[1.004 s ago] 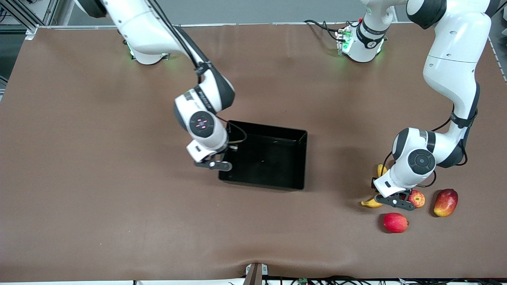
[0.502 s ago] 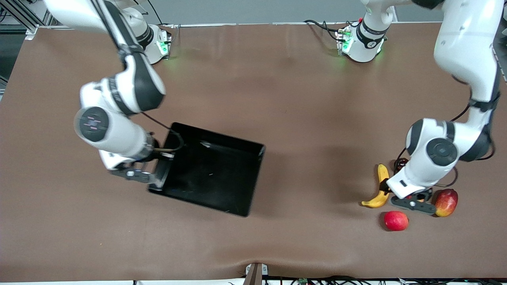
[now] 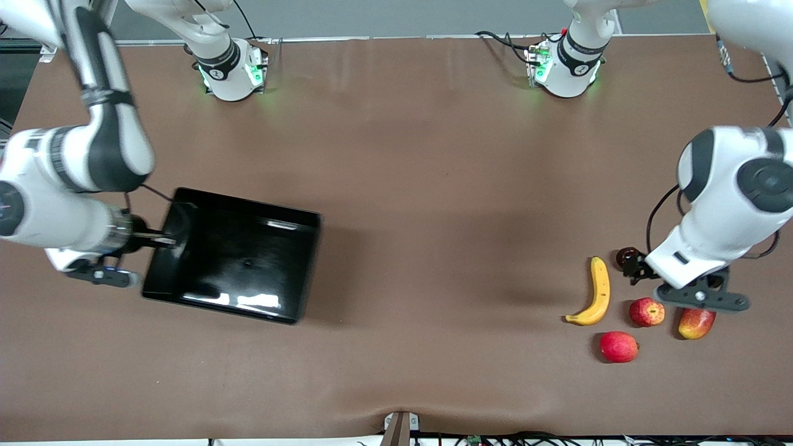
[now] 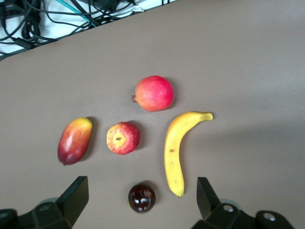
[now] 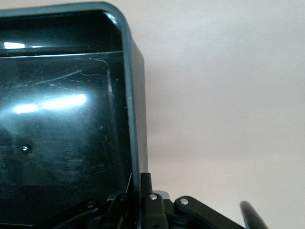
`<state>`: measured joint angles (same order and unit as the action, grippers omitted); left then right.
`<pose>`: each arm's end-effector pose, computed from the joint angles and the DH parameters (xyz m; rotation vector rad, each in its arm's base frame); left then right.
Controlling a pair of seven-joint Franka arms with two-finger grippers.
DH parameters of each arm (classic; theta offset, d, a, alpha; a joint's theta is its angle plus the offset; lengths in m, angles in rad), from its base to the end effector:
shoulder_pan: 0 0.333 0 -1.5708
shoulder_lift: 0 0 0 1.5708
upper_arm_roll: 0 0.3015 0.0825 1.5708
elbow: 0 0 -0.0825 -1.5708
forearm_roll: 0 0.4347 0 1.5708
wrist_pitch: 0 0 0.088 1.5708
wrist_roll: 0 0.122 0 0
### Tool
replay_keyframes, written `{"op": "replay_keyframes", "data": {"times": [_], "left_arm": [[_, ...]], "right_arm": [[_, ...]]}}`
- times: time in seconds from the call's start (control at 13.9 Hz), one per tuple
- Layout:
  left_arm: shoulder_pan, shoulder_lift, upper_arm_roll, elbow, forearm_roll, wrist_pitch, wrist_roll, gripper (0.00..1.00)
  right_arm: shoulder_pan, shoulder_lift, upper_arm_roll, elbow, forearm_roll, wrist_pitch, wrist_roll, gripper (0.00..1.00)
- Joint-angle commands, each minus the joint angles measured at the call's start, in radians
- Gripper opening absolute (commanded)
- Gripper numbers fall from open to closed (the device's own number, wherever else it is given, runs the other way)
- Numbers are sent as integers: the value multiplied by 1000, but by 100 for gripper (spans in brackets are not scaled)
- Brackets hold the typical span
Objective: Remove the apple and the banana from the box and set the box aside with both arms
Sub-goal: 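Release the box with the right gripper while the left gripper withdraws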
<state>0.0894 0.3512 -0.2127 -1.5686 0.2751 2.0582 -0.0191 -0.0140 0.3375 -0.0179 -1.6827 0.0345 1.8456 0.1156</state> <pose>0.7204 -0.0559 0.4140 -2.9484 0.2921 -0.2378 0.6703 -0.0174 0.3403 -3.1008 0.2475 0.2736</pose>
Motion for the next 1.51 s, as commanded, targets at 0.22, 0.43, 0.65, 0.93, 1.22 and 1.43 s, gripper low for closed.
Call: {"op": "replay_keyframes", "data": {"times": [0.22, 0.43, 0.65, 0.93, 1.22, 1.43], "left_arm": [[1, -201, -7, -13, -151, -185, 5, 100], [0, -276, 2, -11, -194, -245, 15, 100], [-14, -345, 10, -14, -198, -366, 4, 100], [-160, -428, 151, -33, -215, -490, 10, 100], [-145, -480, 148, -77, -249, -497, 4, 100], [-93, -475, 98, -76, -252, -483, -7, 100]], "right_arm": [[-254, -52, 27, -230, 8, 226, -347, 0], [-316, -43, 27, -305, 8, 326, -381, 0], [-366, 1, 27, -307, 10, 351, -431, 0], [-432, 67, 30, -310, 15, 402, -513, 0], [-432, 67, 29, -345, 44, 403, -511, 29], [-416, 67, 30, -293, 41, 361, -546, 100]]}}
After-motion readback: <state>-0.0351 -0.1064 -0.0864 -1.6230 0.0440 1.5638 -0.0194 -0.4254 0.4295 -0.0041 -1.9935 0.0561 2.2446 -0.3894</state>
